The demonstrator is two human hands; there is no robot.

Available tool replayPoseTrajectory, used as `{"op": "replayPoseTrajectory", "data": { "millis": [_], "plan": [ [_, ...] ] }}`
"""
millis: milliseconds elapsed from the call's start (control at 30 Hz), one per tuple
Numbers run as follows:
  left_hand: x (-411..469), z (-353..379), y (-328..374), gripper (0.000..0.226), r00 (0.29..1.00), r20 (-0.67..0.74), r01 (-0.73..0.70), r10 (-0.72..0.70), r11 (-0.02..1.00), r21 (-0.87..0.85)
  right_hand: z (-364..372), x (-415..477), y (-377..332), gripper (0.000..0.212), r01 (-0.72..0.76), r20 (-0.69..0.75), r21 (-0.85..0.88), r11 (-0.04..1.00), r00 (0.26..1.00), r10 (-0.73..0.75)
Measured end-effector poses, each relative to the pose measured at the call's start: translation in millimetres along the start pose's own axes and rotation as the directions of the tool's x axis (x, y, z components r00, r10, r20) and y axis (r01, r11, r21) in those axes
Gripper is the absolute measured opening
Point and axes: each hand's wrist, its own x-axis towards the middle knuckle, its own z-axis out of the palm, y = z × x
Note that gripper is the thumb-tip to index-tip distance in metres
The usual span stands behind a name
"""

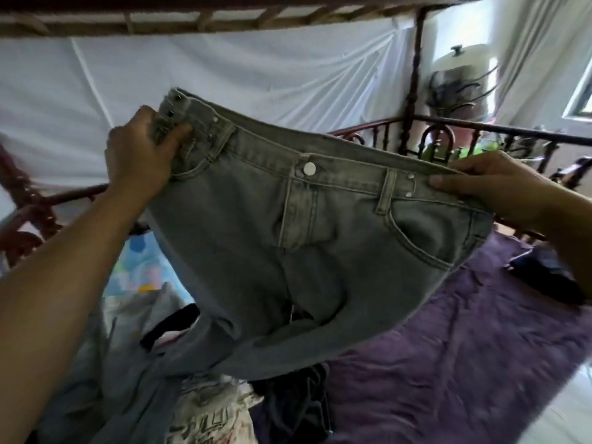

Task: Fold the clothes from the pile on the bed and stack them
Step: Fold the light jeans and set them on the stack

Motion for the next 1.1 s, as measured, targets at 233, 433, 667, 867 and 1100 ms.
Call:
{"op": "replayPoseTrajectory", "data": {
  "millis": [233,433,667,867,1100],
  "plan": [
    [-42,159,73,0.026,0.892,0.452,0.056,0.036,0.98,-0.189,-56,-29,135,0.02,-0.269,-0.106,-0.16,0.95,0.961,0.254],
    [-86,298,160,0.011,0.796,0.603,0.139,0.057,0.952,-0.274,-128,-46,279,0.038,-0.477,-0.137,0.033,0.878,0.868,0.477],
    [-141,454,251,0.015,0.662,0.746,0.216,-0.072,0.971,-0.098,-204,-57,403,0.028,-0.641,0.123,-0.122,0.758,0.748,0.652],
    [-209,554,257,0.016,0.514,0.832,0.227,-0.208,0.968,0.102,-218,-42,514,0.021,-0.681,-0.082,-0.413,0.605,0.689,0.72],
    [-215,686,335,0.013,0.531,0.833,0.332,-0.155,0.943,-0.036,-287,-6,615,0.025,-0.737,-0.269,-0.492,0.463,0.634,0.725]
  ]
}}
